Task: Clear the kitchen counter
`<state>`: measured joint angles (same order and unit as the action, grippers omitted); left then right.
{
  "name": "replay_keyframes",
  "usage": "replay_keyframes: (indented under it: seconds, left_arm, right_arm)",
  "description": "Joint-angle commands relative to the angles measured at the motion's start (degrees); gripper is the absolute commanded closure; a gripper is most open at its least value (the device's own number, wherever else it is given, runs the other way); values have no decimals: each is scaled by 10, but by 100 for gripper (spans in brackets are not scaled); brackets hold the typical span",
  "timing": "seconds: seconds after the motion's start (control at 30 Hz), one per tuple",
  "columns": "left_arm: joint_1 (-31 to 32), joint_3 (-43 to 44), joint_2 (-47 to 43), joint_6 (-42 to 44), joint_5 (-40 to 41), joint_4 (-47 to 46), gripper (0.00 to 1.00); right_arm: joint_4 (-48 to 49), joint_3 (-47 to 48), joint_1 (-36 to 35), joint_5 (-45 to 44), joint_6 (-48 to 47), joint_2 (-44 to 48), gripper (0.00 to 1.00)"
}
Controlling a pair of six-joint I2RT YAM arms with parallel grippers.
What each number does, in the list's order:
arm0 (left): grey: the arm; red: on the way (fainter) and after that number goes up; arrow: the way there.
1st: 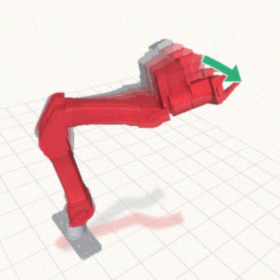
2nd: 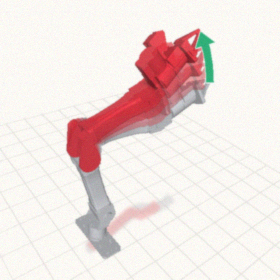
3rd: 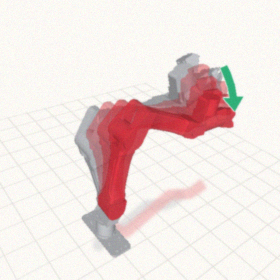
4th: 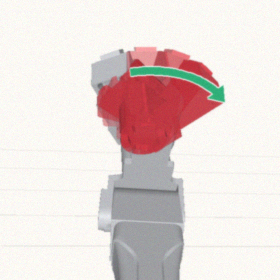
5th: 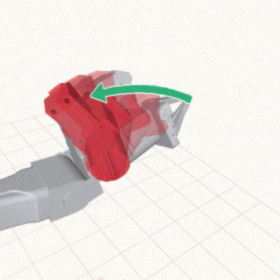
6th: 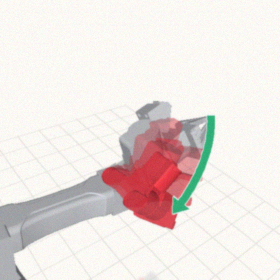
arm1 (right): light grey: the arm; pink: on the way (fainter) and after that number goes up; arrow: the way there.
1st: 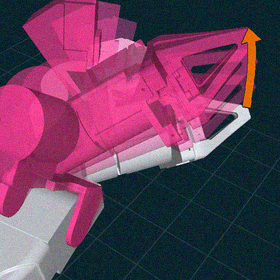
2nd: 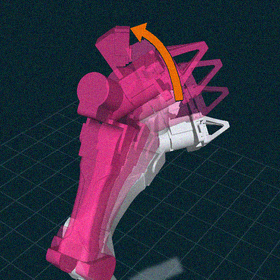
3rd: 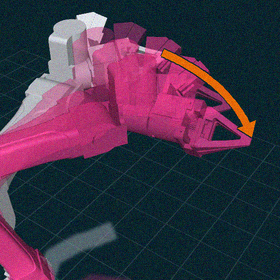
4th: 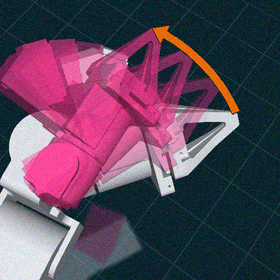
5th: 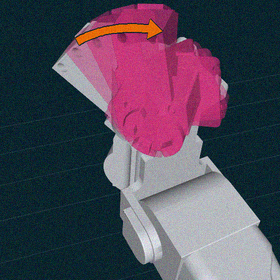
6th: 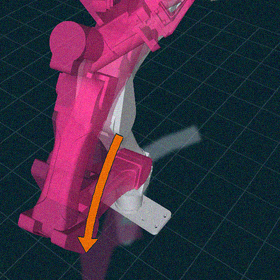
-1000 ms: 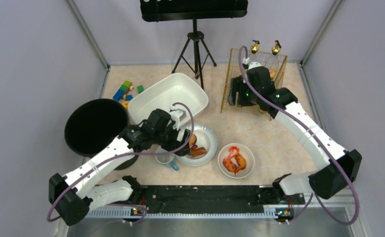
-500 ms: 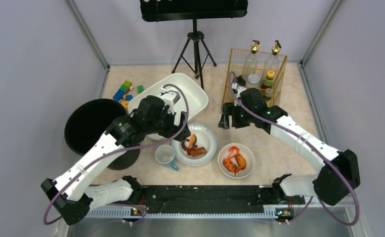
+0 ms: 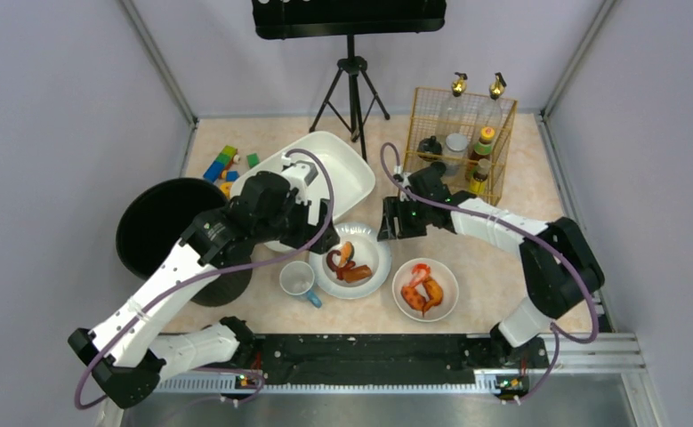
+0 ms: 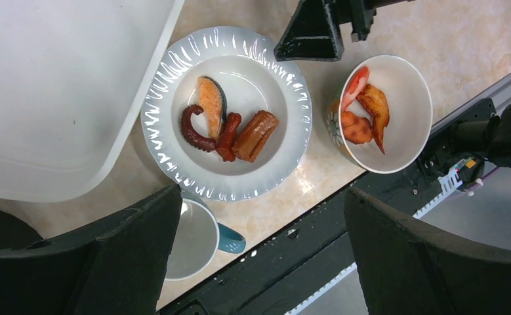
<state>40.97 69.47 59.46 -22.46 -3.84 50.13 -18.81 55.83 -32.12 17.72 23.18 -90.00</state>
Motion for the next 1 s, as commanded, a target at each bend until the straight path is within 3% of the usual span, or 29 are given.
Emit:
replay_keyframes:
  seconds: [0.0, 0.63, 0.83, 0.97]
  left_arm:
    - [0, 6, -23, -7, -3, -4, 2]
    - [0, -20, -31, -1, -5, -14, 2]
    - [0, -24, -31, 0, -2, -13, 2]
    - [0, -28, -35, -3, 1, -14, 2]
  right_arm:
    - [55, 1, -10, 30, 4, -35, 37]
    - [102, -19, -29, 99, 11, -111, 49]
    - [121, -25, -34, 105, 21, -132, 58]
    - [126, -28, -37, 103, 20, -143, 70]
